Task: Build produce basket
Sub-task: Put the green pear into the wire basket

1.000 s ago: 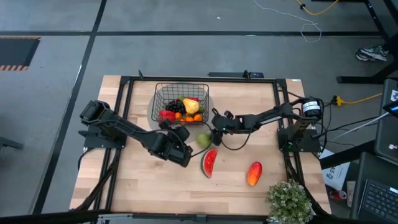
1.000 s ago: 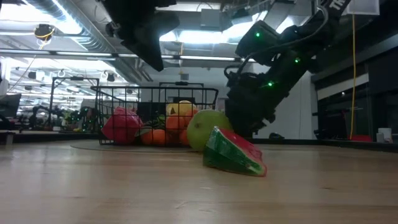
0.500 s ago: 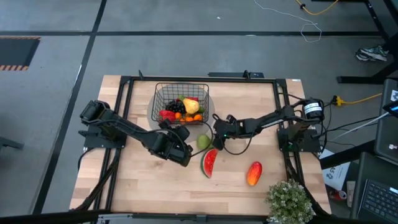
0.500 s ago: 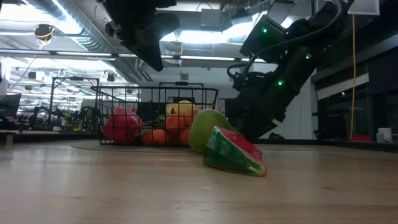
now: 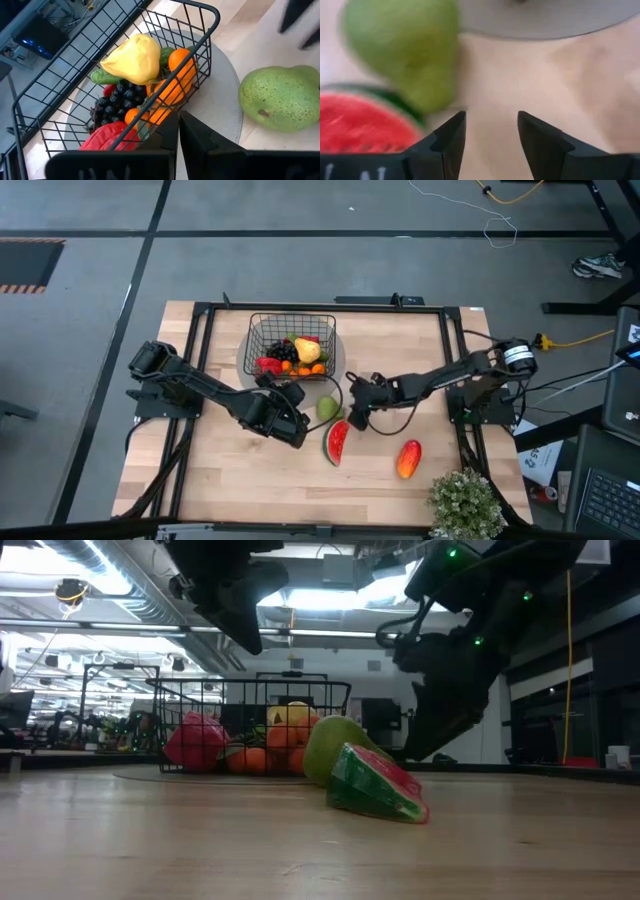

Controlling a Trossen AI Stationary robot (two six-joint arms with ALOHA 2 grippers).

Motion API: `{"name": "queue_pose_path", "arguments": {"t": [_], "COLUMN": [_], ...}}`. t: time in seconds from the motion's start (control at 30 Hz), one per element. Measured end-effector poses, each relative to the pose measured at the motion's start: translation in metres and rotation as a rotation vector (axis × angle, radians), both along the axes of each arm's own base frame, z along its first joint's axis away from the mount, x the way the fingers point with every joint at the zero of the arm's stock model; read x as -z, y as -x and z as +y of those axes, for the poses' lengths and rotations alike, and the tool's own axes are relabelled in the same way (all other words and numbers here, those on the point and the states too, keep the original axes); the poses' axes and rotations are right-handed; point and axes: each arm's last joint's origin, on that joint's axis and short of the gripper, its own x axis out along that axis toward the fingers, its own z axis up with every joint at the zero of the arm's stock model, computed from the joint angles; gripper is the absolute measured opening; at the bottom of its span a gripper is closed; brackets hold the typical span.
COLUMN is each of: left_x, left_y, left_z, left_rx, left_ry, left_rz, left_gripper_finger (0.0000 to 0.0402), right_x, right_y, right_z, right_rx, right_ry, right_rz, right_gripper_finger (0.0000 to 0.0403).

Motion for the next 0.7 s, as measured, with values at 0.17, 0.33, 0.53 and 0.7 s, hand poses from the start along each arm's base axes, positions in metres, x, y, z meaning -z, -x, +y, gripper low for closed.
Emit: {"name": "queue_pose_path", "arguments": {"t": [0.17,0.33,0.53,0.7], "left_x": [0.000,0.000,0.000,0.000], "left_y": [0.000,0.000,0.000,0.000], "left_z": [0.000,0.000,0.000,0.000], "left_rx": [0.000,0.000,0.000,-0.001], "left_ry": [0.001,0.001,0.000,-0.002], "left_rz": [-0.002,-0.004,-0.002,0.000], "left_gripper_finger": [0.0002,0.0009,0.0017,0.0011], "right_x": [0.007,0.018,0.019,0.019], "right_y": [-0.003,-0.008,-0.015,-0.015], "right_z": [0.008,0.008,0.010,0.011], "right_rx": [-0.090,-0.133,-0.188,-0.236], "right_ry": [-0.008,0.024,0.025,0.013], "right_rz": [0.016,0.021,-0.029,-0.029], "right_gripper_finger": [0.0181,0.0181,0.0181,0.0181]}}
